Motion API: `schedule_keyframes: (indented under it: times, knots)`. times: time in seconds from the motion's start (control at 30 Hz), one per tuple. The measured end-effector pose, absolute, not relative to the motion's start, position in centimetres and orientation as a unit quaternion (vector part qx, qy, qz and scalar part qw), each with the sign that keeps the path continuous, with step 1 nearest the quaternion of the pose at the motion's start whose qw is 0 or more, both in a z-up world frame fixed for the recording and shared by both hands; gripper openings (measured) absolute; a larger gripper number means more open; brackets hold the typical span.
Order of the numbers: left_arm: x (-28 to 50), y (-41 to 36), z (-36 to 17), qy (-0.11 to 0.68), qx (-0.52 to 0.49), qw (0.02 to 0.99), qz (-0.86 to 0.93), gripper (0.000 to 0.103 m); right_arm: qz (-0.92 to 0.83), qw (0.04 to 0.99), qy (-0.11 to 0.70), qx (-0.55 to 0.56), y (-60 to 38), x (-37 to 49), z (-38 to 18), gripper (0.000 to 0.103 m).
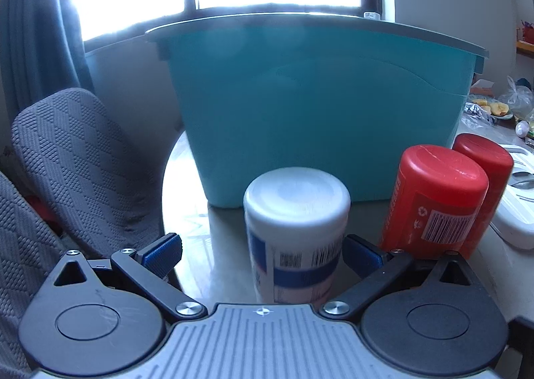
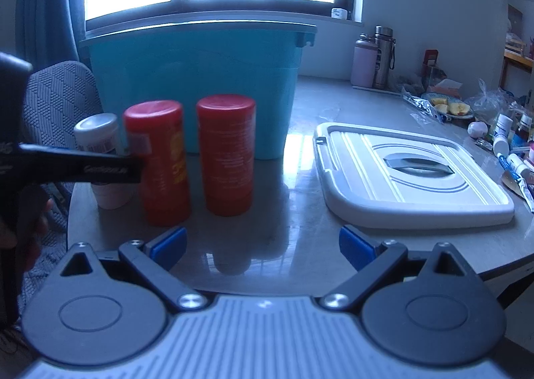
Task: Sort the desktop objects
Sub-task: 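Close the left gripper around the white-and-blue tub, then lift the tub with the left gripper while the right tool grasps a red canister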
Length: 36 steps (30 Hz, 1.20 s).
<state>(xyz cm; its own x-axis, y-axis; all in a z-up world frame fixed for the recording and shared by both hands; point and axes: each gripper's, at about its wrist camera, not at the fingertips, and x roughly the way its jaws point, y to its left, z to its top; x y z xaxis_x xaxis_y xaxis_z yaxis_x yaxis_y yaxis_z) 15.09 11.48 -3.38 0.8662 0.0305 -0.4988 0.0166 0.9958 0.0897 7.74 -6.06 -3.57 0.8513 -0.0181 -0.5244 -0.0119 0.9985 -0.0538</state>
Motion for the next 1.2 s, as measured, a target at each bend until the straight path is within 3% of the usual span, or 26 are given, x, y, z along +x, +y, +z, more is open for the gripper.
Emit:
schedule_keyframes:
  times: [0.07,0.13,0.17,1.2]
  knots:
    - [15.5,11.3,-3.6,0.253,0.047,0.966,-0.002,0.101,0.003,0.961,0.274,-0.031,-5.8,7.8,-3.6,0.098]
    - [15.6,11.3,-3.7,0.247,0.045,0.968,-0.012,0.071,0.007,0.961,0.276,-0.033,-5.6,7.8,-3.7,0.098]
    - [15.6,11.3,-3.7,0.245,0.044,0.968,-0.014,0.048,0.009,0.961,0.276,-0.034,-5.5,7.8,-3.7,0.098]
    - [7.6,14.3,-0.8,0.258,0.018,0.965,0.039,0.048,0.053,0.967,0.246,-0.025,-3.1,4.3,-2.3,0.098]
